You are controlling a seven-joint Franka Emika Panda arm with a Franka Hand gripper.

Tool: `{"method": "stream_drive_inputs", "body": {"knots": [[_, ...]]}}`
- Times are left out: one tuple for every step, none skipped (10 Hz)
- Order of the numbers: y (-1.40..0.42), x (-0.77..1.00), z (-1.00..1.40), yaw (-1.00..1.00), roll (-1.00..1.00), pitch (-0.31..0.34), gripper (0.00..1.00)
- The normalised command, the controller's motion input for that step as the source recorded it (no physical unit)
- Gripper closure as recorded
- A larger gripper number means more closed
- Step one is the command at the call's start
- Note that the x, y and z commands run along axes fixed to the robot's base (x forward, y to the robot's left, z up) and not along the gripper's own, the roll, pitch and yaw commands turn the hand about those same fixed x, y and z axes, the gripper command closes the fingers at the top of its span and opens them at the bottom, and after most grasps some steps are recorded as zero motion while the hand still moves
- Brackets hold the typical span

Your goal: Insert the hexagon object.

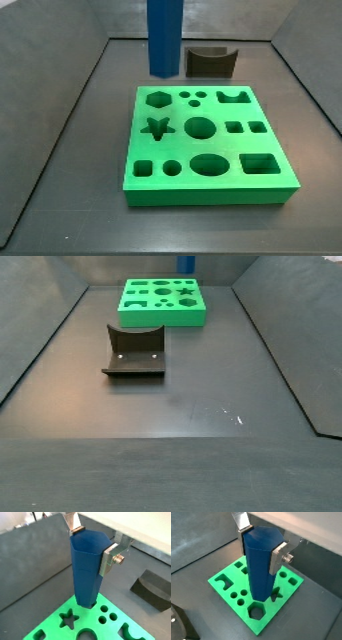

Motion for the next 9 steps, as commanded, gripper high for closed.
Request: {"method": "stream_drive_inputs", "body": {"knots": [[0.04,-0.05,-0.84,-0.11,0.09,-0.176,1.0],[0.08,-0.07,-0.79,-0.12,0.08,-0.191,1.0],[0.18,-0.12,-0.73,-0.21,0.1,-0.2,1.0],[0.25,-0.17,-0.69,-0.2,0.11,-0.204,1.0],[0.14,-0.03,-0.36,-0.12,0.05,-0.076,1.0],[0.05,0.0,0.0,-0.03,-0.03,-0.026,1.0],[0.1,0.06,-0.01,0.04,0.0,0.0,1.0],[0.19,0.0,-0.07,0.0,0.02,0.0,1.0],[0.2,0.0,-0.12,0.0,0.06,0.0,1.0]]}}
